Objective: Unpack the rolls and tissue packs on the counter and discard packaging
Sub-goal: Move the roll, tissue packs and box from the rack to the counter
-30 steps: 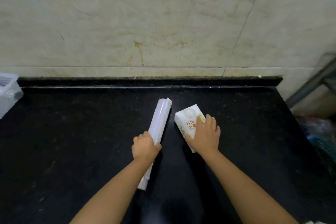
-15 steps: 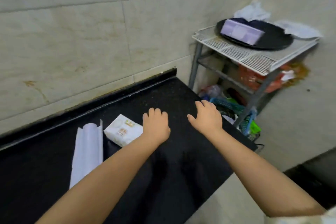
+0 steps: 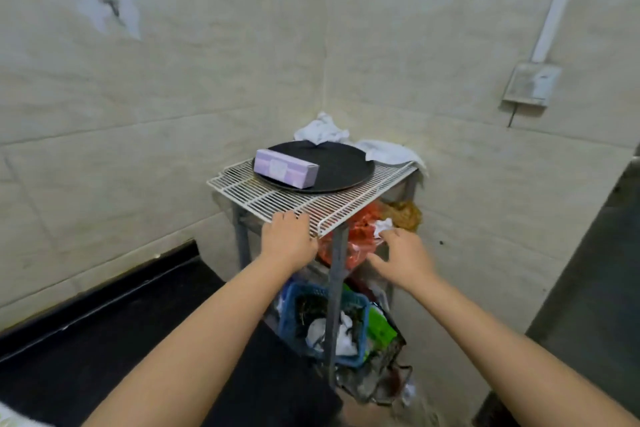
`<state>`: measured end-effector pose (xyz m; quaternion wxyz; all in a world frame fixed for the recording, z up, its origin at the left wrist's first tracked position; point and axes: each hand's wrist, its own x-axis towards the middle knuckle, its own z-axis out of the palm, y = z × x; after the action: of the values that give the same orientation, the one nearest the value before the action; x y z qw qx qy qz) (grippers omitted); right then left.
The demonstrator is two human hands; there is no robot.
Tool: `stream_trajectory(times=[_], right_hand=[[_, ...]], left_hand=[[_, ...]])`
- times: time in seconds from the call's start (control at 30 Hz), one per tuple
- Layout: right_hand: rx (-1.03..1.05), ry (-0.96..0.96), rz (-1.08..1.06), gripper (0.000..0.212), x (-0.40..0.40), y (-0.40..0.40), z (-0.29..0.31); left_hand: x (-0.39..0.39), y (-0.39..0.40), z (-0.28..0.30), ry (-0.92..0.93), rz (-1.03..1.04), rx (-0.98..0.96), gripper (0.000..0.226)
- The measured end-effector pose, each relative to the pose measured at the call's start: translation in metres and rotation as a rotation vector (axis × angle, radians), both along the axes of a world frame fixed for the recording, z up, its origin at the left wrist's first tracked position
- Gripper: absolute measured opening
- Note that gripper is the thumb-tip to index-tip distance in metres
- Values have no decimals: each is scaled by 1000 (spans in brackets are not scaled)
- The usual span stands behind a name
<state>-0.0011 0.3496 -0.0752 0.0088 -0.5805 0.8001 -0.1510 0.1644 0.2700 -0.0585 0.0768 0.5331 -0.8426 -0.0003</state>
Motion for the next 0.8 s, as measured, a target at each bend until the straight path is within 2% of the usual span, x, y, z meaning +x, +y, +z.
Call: stream_trajectory(times=[0.27, 0.47, 0.53, 0.7, 0.8], right_hand=[[-40, -18, 129, 38, -67, -69, 32], [-5, -6, 263, 57, -57, -164, 52], [29, -22, 324, 54, -47, -191, 59], [82, -3, 479, 30, -28, -255, 66], [135, -1, 508, 43, -21, -285, 59]], left_hand=[[-53, -45, 22, -66, 137, -8, 47], [-44, -99, 33, -82, 233, 39, 48], [-36, -116, 35, -78, 267, 68, 47], [-15, -151, 28, -12, 388, 133, 50], [-4, -159, 12, 21, 467, 200, 54]])
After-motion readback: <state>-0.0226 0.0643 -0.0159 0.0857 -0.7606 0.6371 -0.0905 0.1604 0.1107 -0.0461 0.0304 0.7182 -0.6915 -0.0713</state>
